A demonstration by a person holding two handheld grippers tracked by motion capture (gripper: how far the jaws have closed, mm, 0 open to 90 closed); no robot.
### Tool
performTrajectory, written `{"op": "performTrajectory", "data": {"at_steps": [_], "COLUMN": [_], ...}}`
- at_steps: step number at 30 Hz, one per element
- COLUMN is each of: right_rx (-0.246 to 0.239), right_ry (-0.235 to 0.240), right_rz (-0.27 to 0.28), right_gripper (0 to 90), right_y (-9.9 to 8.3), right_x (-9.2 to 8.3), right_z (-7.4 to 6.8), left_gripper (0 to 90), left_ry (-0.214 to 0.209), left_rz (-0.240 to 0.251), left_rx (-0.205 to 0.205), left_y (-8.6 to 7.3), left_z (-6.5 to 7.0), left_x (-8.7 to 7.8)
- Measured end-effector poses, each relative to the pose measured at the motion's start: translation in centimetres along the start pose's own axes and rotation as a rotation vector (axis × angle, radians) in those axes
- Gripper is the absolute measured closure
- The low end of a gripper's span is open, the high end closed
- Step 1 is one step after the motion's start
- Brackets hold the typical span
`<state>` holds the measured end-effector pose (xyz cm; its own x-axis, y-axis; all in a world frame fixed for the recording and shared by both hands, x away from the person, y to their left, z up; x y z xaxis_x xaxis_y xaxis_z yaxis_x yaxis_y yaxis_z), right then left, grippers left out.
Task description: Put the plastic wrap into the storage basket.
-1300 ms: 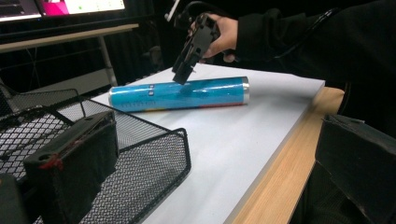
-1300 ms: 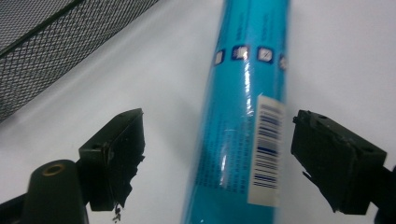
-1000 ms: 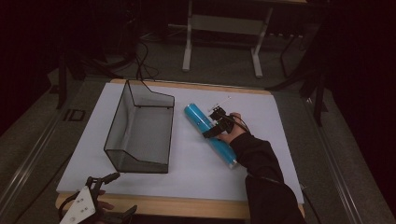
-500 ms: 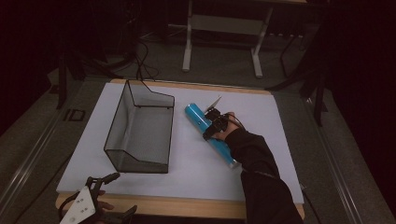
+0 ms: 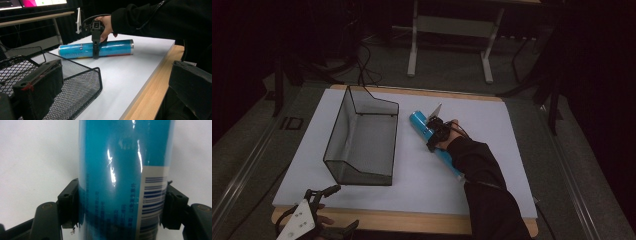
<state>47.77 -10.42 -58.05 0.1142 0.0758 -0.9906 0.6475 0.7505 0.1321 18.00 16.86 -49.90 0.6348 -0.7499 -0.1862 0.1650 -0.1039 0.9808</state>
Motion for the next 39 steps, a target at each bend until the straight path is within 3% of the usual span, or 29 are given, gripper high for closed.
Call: {"op": "performTrajectory", "data": {"at_steps": [3,7,17,21,25,29,39], "right_rx": [0.026,0.045,0.101,0.106,0.122,0.116,0.135], "right_ry": [0.023,0.019,0.059,0.068,0.108,0.084,0.148], "right_rz": [0.038,0.067,0.203,0.252,0.302,0.335,0.506], "right_gripper": [31.4,31.5,31.6,31.6,31.6,31.6,31.6], "right_y": [-0.2,-0.3,0.4,0.9,1.5,2.3,4.8], "right_x": [-0.1,-0.5,-4.7,-6.6,-8.1,-9.6,-13.7], "right_z": [0.2,0.4,0.8,0.4,-0.2,-0.8,-3.2], "left_gripper": [0.2,0.2,0.2,0.2,0.2,0.2,0.2], "left_ry": [0.003,0.004,0.005,0.006,0.008,0.007,0.01], "left_rz": [0.0,0.0,0.001,-0.001,0.0,0.002,0.003], "left_rx": [-0.002,-0.007,-0.007,-0.005,-0.005,-0.005,-0.006], "left_y": [0.0,0.0,0.0,0.0,0.0,0.0,0.0], "left_z": [-0.1,-0.2,-0.2,-0.2,-0.2,-0.2,-0.2], "left_x": [0.0,0.0,0.0,0.0,0.0,0.0,0.0]}}
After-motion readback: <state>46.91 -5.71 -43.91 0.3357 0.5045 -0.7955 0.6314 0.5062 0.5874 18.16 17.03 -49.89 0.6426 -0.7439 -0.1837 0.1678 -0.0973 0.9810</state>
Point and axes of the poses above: each handheld gripper's, and its own axes: x roughly forward along the jaws, y roughly out of its top, z roughly to its right, the point moved 7 cm from there along x, roughly forward along the jaws, and after that the axes turned 9 degrees about -x, right-handed, at the moved point
